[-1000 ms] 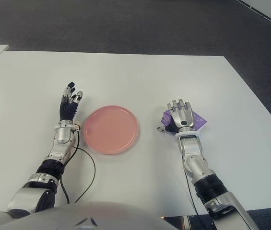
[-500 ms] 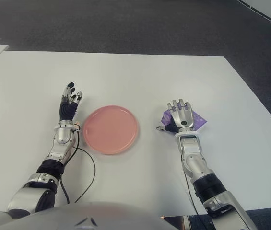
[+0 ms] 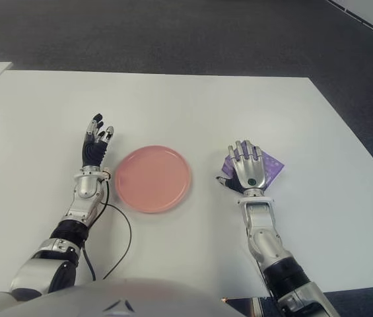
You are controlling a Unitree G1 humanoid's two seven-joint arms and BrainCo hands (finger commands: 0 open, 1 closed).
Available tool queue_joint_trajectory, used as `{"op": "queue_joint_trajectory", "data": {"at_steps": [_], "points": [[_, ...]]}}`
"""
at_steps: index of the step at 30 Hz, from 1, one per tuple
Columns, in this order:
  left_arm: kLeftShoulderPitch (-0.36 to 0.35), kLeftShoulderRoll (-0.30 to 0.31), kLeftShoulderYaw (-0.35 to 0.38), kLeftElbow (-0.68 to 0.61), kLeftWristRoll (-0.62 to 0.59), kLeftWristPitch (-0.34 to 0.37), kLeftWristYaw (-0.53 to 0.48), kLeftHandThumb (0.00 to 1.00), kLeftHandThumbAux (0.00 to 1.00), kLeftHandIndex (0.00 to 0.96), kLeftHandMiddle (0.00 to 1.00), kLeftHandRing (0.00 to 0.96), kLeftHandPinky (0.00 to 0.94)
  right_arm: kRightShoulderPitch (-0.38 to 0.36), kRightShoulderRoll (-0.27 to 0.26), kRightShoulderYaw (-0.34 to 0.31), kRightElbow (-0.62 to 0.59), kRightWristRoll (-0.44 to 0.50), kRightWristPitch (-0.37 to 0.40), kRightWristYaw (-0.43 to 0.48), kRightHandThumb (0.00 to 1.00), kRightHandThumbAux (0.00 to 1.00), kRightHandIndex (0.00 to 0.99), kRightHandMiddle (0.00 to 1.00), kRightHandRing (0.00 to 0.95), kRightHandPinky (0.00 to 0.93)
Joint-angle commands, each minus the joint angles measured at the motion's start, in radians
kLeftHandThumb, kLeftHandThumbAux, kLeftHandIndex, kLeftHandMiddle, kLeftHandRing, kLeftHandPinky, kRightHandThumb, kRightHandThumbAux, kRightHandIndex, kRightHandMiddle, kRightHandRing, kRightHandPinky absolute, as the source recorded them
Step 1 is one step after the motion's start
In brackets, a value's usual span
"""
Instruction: Put the tissue paper into the plate.
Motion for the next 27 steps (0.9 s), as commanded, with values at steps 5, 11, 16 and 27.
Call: {"op": "queue_joint_trajectory", "data": {"at_steps": [5, 11, 16, 27], "points": [[0.012, 0.0, 0.002, 0.005, 0.002, 0.01, -0.001, 0.015, 0.47, 0.0, 0.0, 0.0, 0.0, 0.037, 0.047, -0.018, -0.008, -0.022, 0.058, -0.073, 0.135, 0.397, 0.0, 0.0, 0.0, 0.0], [0.011, -0.001, 0.001, 0.013, 0.001, 0.0, -0.001, 0.012, 0.478, 0.0, 0.0, 0.0, 0.0, 0.058, 0.077, -0.081, -0.052, 0.026, 0.058, -0.221, 0.167, 0.374, 0.0, 0.0, 0.0, 0.0], [0.01, -0.002, 0.001, 0.015, 0.007, 0.001, 0.009, 0.016, 0.48, 0.0, 0.0, 0.0, 0.0, 0.076, 0.091, -0.112, -0.084, 0.041, 0.051, -0.265, 0.195, 0.358, 0.0, 0.0, 0.0, 0.0], [0.007, -0.003, 0.002, 0.023, 0.009, -0.006, 0.012, 0.016, 0.485, 0.0, 0.0, 0.0, 0.0, 0.141, 0.108, -0.149, -0.329, -0.038, 0.095, -0.072, 0.216, 0.374, 0.0, 0.0, 0.0, 0.0]]}}
